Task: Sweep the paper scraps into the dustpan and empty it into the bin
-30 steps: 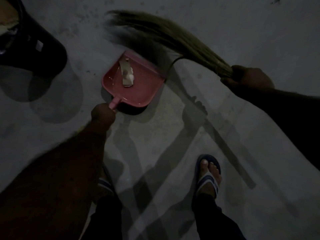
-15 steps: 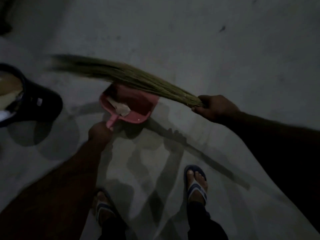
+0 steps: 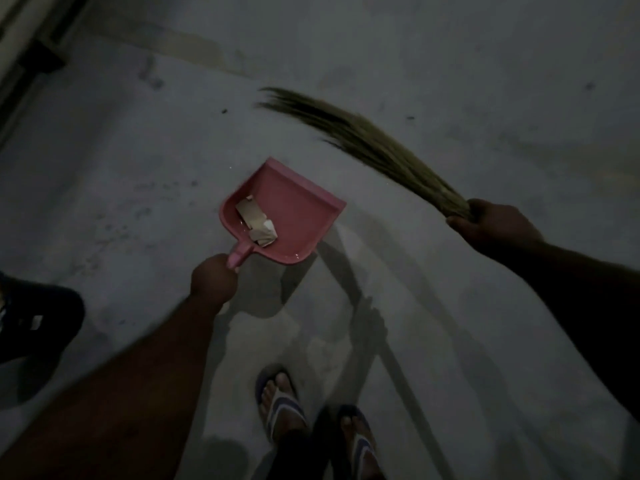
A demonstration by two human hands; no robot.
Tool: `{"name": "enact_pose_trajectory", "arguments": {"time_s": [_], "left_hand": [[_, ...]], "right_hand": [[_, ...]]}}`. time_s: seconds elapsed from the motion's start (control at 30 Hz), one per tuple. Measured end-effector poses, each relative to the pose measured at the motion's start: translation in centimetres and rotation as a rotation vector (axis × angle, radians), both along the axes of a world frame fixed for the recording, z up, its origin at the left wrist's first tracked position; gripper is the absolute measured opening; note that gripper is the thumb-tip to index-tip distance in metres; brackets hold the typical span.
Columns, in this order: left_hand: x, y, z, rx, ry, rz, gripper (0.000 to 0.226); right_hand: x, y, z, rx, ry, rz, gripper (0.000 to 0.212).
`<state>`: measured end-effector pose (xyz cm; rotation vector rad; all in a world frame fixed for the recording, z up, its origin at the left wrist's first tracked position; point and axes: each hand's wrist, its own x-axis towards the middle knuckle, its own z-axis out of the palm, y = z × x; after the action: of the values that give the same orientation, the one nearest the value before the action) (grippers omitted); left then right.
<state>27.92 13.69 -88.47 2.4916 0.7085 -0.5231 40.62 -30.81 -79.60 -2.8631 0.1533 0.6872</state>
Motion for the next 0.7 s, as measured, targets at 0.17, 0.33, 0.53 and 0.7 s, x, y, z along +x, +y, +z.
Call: {"name": "enact_pose_trajectory", "arguments": {"time_s": [0.17, 0.33, 0.53, 0.7], "left_hand": [[3.6, -4.0, -4.5, 0.058, 0.029, -0.124, 0.022], [9.4, -8.1, -9.9, 0.105, 0.027, -0.204, 0.023], [15.4, -12.4, -15.6, 0.197, 0.132, -0.235, 0.022], [19.1, -16.1, -16.9, 0.205, 0.155, -0.181, 0.023]], "right_hand": [[3.9, -1.6, -5.2, 0.032, 0.079, -0.232, 0.05], [10.8, -2.9, -11.2, 0.104, 0.083, -0.355, 0.051], [12.1, -6.9, -16.4, 0.145, 0.311, -0.351, 0.049], [8.4, -12.1, -16.8, 0.134, 0.452, -0.032, 0.036]]}}
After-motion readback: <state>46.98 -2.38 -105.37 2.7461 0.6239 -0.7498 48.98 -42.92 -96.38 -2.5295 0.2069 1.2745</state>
